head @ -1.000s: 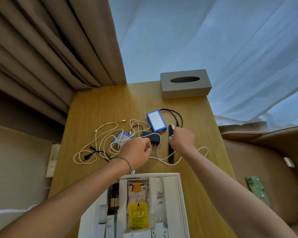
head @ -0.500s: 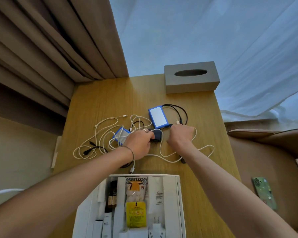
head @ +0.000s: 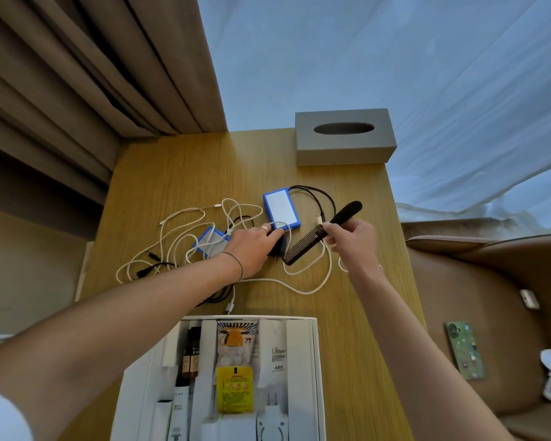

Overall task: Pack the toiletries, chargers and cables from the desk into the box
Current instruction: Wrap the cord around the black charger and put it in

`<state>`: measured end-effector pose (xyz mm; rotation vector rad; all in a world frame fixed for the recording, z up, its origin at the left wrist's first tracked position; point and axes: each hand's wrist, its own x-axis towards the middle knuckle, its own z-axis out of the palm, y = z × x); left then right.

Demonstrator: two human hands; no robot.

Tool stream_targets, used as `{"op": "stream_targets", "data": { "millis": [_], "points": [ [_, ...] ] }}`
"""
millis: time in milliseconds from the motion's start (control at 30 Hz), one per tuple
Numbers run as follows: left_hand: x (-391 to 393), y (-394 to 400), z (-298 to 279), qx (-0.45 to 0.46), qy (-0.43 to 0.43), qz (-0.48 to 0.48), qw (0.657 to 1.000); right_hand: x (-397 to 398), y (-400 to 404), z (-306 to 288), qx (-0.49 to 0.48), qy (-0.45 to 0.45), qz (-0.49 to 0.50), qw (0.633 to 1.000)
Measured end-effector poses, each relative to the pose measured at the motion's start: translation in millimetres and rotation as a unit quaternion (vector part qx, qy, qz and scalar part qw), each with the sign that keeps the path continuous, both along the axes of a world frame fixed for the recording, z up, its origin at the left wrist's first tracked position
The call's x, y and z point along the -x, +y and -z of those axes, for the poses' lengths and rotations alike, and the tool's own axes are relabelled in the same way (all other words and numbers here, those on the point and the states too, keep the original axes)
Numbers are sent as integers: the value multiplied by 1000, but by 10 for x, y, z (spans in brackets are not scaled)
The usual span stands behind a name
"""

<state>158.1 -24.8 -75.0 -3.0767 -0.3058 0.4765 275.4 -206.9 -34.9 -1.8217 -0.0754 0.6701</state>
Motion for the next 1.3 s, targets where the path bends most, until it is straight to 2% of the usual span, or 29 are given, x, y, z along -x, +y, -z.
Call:
{"op": "stream_targets", "data": {
  "millis": [133, 267, 367, 500, 667, 800, 933, 1067, 1100, 1133, 1200, 1233, 1300],
  "points": [
    [-34, -13, 21, 28, -20, -16, 999, 116, -80, -159, -81, 101, 18, 991],
    [52, 57, -57, 100, -75, -47, 991, 283, -120, -290, -117, 132, -19, 984],
    [186, 165, -202, 164, -138, -97, 972, 427, -177, -400, -137, 138, -54, 979],
    [388, 206, -416, 262, -210, -155, 929, 690, -289, -547, -131, 137, -117, 975],
    [664, 120, -617, 310, -284, -183, 889, 1116, -364, -660, -64, 135, -223, 963],
    [806, 24, -863, 384, -358, -207, 826, 1525, -298, -563, 39, 110, -292, 949],
    [981, -64, -1060, 454, -394, -226, 766, 1936, -186, -223, 135, 81, -307, 939],
    [1159, -109, -1256, 505, -408, -228, 726, 2152, -104, 5, 177, 95, -305, 931],
    [1194, -117, -1313, 518, -411, -229, 714, 2194, -93, 5, 194, 82, -311, 927],
    [1220, -124, -1373, 535, -417, -229, 698, 2217, -89, -25, 220, 32, -323, 920],
    [1249, -133, -1509, 576, -434, -230, 654, 2212, -78, -185, 262, -147, -311, 901],
    [1252, -139, -1585, 594, -439, -229, 634, 2181, -67, -322, 247, -224, -275, 902],
    [1254, -154, -1740, 628, -444, -226, 597, 2104, -20, -648, 133, -308, -181, 924]
  ]
}}
